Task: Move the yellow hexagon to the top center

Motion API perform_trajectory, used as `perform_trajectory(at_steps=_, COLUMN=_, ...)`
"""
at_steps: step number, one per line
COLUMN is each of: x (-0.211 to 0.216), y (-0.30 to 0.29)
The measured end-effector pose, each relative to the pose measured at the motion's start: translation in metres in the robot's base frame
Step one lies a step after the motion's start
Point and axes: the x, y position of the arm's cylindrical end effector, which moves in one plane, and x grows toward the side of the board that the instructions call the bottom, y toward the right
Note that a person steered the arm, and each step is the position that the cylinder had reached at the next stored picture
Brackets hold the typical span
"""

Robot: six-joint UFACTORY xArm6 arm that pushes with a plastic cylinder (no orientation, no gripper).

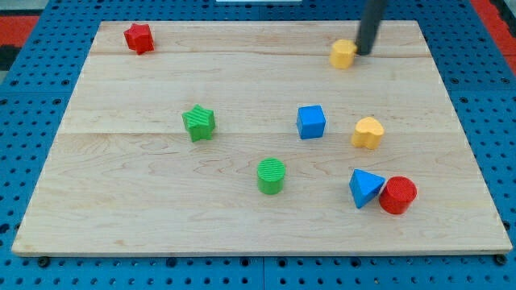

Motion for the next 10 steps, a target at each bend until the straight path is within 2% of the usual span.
perform_trajectory(at_steps=1, x=-0.002, y=-0.031)
perform_trajectory(at_steps=2, x=0.013, y=-0.014)
perform_trajectory(at_steps=3, x=0.023, y=-0.021)
perform_trajectory(at_steps=6, x=0.026, y=-0.171)
perform_trajectory(at_steps=8, x=0.033, y=-0.235)
perform_trajectory(at_steps=10, x=0.022, y=-0.194)
